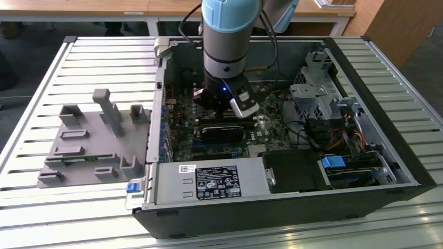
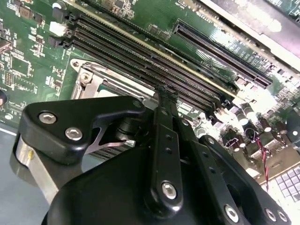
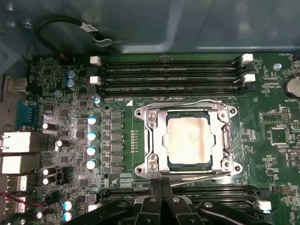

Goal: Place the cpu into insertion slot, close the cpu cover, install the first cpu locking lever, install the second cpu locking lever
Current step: 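Install the second cpu locking lever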

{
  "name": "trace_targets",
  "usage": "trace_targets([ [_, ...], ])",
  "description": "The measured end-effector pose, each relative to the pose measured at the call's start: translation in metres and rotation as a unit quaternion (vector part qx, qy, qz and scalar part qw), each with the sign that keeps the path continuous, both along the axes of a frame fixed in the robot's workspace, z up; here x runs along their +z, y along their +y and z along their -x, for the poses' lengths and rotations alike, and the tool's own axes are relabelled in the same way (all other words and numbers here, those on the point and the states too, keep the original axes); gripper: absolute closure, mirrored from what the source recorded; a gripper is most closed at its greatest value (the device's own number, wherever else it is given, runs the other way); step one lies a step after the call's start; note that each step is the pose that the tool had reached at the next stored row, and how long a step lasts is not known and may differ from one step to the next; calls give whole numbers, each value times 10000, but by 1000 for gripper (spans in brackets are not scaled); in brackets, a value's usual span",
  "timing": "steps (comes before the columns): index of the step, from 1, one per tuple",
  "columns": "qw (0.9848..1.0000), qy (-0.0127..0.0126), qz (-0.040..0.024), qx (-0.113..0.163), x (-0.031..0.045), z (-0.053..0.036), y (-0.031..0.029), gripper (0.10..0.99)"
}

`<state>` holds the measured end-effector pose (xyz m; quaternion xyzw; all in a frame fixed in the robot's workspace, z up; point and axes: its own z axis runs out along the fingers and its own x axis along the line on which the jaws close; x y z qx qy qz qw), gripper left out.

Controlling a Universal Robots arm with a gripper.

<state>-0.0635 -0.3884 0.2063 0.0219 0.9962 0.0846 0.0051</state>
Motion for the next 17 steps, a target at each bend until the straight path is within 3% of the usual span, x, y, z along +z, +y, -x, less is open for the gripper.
trace_targets([
  [3, 10000, -1, -85, 0, -5, 10, -30, 980],
  [8, 9998, -1, -174, 0, -8, 62, -92, 980],
  [17, 9996, 0, -271, 1, -74, 102, -94, 980],
])
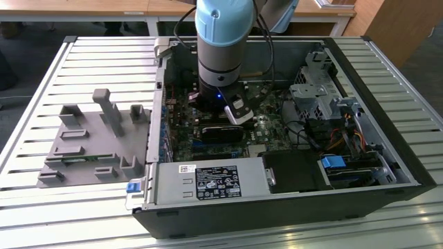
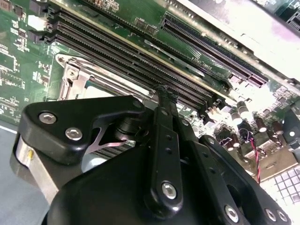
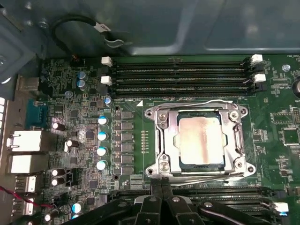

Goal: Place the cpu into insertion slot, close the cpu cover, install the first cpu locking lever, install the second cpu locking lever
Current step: 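Install the second cpu locking lever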

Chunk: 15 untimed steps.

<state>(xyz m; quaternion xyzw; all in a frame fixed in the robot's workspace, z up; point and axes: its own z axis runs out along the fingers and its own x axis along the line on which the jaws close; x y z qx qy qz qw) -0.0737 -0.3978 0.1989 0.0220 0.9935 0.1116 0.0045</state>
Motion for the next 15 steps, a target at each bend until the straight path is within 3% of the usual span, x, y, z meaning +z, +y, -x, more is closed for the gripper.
trace_targets([
  [7, 9999, 0, -164, 0, -27, 9, 1, 980],
  [15, 9995, 0, -305, -1, -65, 59, 1, 980],
])
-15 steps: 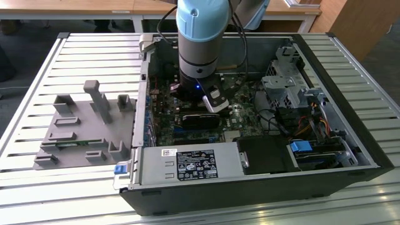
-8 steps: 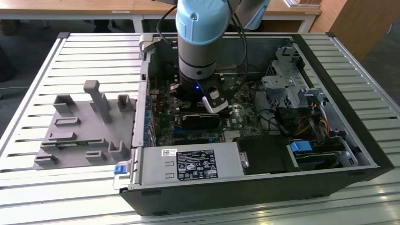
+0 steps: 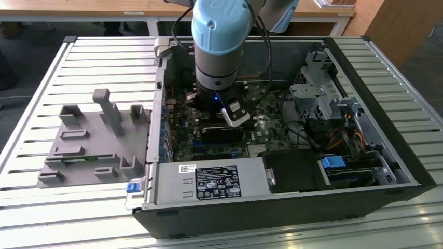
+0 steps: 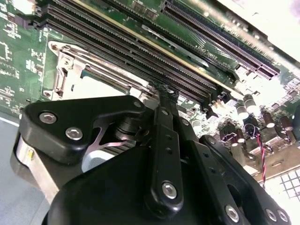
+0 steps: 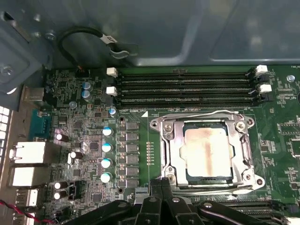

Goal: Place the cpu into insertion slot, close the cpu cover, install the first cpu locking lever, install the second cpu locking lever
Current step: 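Install the second cpu locking lever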

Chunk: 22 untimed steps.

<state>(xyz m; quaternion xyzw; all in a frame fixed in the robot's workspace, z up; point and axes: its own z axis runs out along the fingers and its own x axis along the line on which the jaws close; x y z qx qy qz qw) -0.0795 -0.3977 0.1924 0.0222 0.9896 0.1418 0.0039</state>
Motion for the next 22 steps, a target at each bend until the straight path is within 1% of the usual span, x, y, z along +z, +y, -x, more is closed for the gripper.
trace_targets([
  [5, 10000, 0, -15, 1, -38, 15, 0, 980],
  [10, 10000, -1, -16, 0, -26, 17, 1, 980],
  [16, 10000, 0, -15, 0, 32, 21, 1, 980],
  [22, 10000, 0, -18, 0, 153, 22, 2, 980],
])
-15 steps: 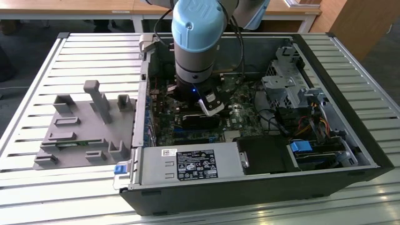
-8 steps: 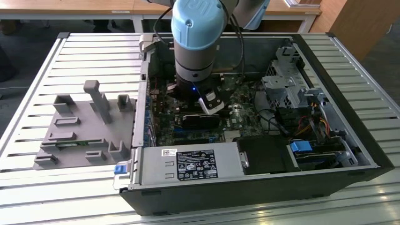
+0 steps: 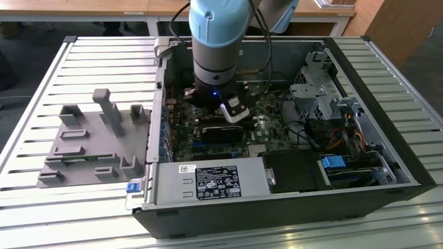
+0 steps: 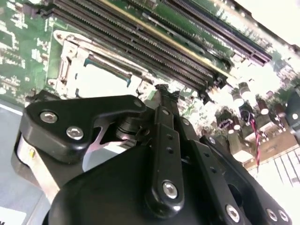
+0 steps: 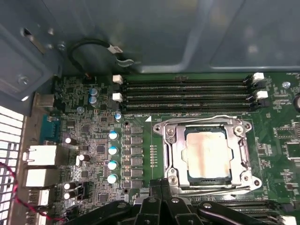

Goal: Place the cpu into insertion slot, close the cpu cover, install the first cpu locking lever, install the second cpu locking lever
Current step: 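Install the second cpu locking lever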

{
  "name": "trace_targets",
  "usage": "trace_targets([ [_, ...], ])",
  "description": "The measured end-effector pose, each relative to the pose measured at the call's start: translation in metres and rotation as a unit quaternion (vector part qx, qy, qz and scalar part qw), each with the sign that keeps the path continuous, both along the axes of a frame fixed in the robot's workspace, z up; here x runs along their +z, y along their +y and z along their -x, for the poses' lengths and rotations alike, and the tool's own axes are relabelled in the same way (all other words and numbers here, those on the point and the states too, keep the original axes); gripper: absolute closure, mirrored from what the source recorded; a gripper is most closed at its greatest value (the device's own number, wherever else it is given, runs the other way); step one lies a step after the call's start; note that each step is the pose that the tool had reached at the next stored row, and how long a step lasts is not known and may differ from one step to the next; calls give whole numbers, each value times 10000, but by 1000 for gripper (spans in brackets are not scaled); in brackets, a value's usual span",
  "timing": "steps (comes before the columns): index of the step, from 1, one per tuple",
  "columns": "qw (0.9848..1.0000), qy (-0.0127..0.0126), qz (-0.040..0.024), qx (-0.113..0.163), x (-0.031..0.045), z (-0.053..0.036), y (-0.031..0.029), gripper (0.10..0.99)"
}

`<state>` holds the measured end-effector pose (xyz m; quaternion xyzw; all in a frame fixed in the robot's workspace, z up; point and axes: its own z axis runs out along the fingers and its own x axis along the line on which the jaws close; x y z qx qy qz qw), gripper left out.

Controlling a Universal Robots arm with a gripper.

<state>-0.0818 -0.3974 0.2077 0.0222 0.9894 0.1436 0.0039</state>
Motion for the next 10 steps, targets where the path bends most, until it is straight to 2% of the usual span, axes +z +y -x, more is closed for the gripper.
trace_targets([
  [7, 10000, 0, -32, 0, 189, 0, 0, 980],
  [10, 10000, 0, -53, 0, 210, 0, 0, 980],
])
